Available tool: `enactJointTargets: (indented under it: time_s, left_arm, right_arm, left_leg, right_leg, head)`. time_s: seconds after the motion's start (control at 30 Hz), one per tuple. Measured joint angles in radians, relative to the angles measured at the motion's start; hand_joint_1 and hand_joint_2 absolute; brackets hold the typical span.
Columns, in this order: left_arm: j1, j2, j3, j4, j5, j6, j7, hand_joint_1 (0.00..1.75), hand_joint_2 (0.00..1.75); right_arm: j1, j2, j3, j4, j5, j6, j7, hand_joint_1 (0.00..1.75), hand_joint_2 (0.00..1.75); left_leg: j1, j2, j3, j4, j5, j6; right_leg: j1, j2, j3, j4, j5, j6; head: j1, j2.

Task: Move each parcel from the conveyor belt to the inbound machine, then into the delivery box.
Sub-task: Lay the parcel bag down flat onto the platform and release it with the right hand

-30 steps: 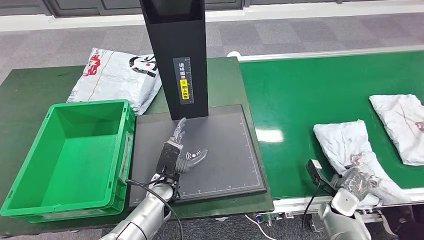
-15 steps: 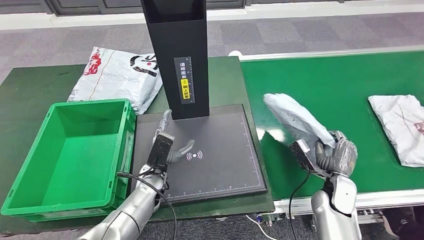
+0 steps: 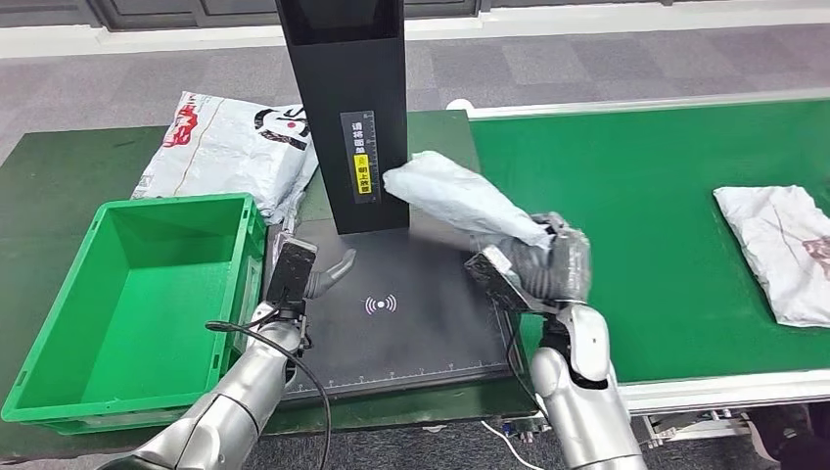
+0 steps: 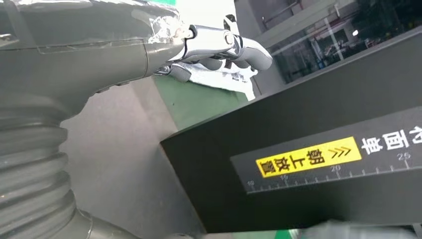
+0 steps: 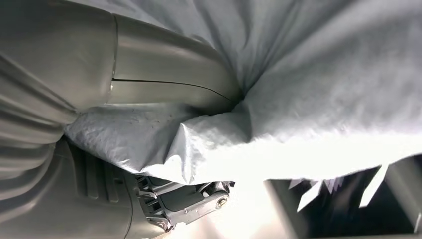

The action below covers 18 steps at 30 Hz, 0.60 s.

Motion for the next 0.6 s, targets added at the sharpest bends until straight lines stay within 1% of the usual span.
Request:
enactJointTargets:
  time_s: [0.07,0.13,0.23,0.4,0.47,0.53,0.57,0.6]
  left_arm:
    - [-0.007,0.001,0.002,0.0,-0.002,-0.001,0.0,0.0,1.75]
    - [-0.013,0.002,0.005,0.0,-0.003,-0.001,0.0,0.0,1.75]
    - [-0.016,0.004,0.007,-0.001,-0.004,-0.002,-0.002,0.0,1.75]
    - [-0.031,0.005,0.008,0.0,0.011,-0.015,0.005,0.0,1.75]
    - [-0.043,0.004,0.012,0.0,0.033,-0.027,0.016,0.0,1.75]
    - [-0.052,0.004,0.017,0.0,0.047,-0.036,0.023,0.0,1.75]
    - [-0.055,0.004,0.019,0.0,0.05,-0.038,0.024,0.0,1.75]
    - [-0.057,0.004,0.021,0.0,0.053,-0.038,0.025,0.0,1.75]
  right_arm:
    - [-0.025,0.006,0.075,0.037,-0.052,0.086,0.006,1.75,1.75]
    - [-0.038,0.012,0.141,0.071,-0.083,0.132,0.007,1.75,1.75]
    - [-0.056,0.017,0.203,0.106,-0.123,0.191,0.005,1.75,1.75]
    - [-0.112,0.034,0.312,0.211,-0.182,0.374,0.014,1.75,1.75]
    - [-0.14,0.045,0.359,0.271,-0.186,0.417,0.024,1.75,1.75]
    - [-0.162,0.052,0.394,0.317,-0.187,0.431,0.031,1.75,1.75]
    - [-0.17,0.054,0.408,0.335,-0.187,0.433,0.032,1.7,1.75]
    - [-0.178,0.055,0.42,0.35,-0.187,0.434,0.033,1.27,1.75]
  left_leg:
    - [0.0,0.0,0.0,0.0,0.0,0.0]
    - [0.0,-0.001,0.0,0.0,0.0,0.0]
    - [0.001,-0.001,0.0,0.0,0.0,-0.001]
    - [0.001,0.0,0.0,0.0,0.0,-0.001]
    - [0.001,0.0,0.0,0.0,0.0,-0.001]
    - [0.001,0.0,0.0,0.0,0.001,-0.001]
    - [0.001,0.0,0.001,0.0,0.001,-0.001]
    - [0.001,0.0,0.001,0.0,0.001,-0.001]
  right_leg:
    - [0.0,0.0,0.0,0.0,0.0,0.0]
    - [0.0,-0.001,0.0,0.0,0.0,0.0]
    - [0.0,-0.001,0.0,0.0,0.0,0.0]
    - [0.0,0.0,-0.001,0.0,0.0,0.0]
    - [0.0,0.0,-0.001,0.0,0.0,0.0]
    - [0.0,0.0,0.0,0.0,0.0,0.0]
    - [0.0,0.001,0.0,0.0,0.0,0.0]
    - [0.0,0.001,0.0,0.0,0.0,0.0]
  head:
    - [0.0,0.0]
    - [0.0,0.0]
    - [0.0,0.0]
    - [0.0,0.0]
    - [0.0,0.0]
    - [0.0,0.0]
    - [0.0,0.0]
    - [0.0,0.0]
